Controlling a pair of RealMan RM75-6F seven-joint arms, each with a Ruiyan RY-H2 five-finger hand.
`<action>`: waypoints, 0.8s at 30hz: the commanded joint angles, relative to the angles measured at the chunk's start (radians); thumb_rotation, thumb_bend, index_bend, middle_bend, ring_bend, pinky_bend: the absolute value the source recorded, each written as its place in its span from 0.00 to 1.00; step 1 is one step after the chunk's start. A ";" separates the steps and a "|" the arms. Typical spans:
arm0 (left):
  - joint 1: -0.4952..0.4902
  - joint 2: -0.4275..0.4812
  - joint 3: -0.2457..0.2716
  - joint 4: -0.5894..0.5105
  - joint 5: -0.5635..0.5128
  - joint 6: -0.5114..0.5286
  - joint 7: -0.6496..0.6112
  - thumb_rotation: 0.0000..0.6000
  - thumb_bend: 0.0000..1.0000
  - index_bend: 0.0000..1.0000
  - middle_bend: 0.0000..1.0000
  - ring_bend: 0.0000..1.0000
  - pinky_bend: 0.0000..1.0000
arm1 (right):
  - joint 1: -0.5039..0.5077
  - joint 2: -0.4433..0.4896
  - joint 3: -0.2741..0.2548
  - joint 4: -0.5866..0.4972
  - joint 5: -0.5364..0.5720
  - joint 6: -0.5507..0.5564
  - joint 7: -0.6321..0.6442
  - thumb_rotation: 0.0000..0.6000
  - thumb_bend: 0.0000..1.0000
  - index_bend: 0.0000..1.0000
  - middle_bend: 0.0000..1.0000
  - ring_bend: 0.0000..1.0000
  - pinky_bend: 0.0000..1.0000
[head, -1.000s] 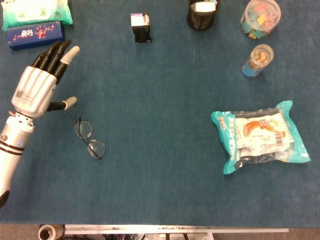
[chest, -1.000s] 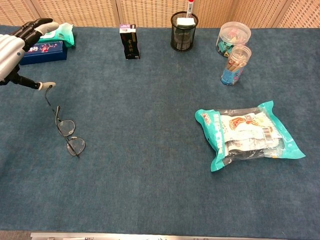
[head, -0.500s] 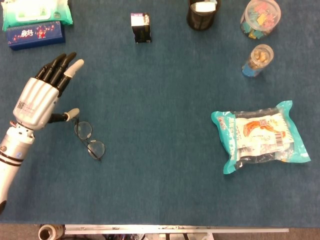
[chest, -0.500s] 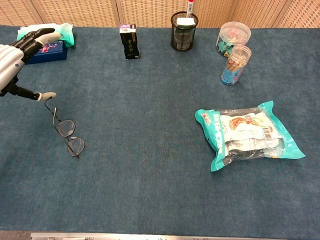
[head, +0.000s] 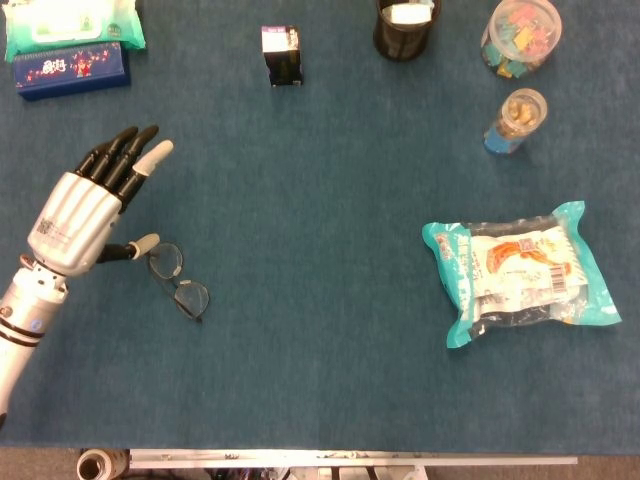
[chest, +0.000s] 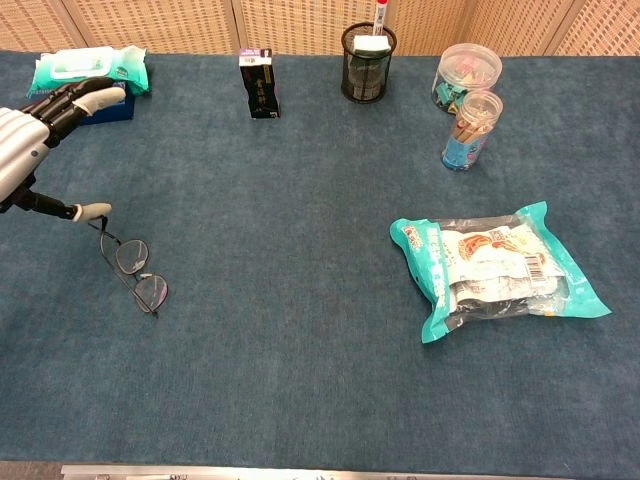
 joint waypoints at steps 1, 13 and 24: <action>0.003 -0.005 0.006 0.005 0.005 0.002 0.001 1.00 0.00 0.00 0.02 0.02 0.18 | 0.000 0.000 0.000 0.001 0.000 0.000 0.001 1.00 0.21 0.53 0.43 0.29 0.29; 0.016 -0.028 0.026 0.011 0.024 0.016 0.008 1.00 0.00 0.00 0.02 0.02 0.18 | -0.001 0.001 0.000 0.000 -0.002 0.003 0.004 1.00 0.21 0.53 0.43 0.29 0.29; 0.023 -0.062 0.032 0.019 0.026 0.016 0.006 1.00 0.00 0.00 0.02 0.02 0.18 | -0.002 0.002 0.000 0.000 -0.004 0.006 0.007 1.00 0.21 0.53 0.43 0.29 0.29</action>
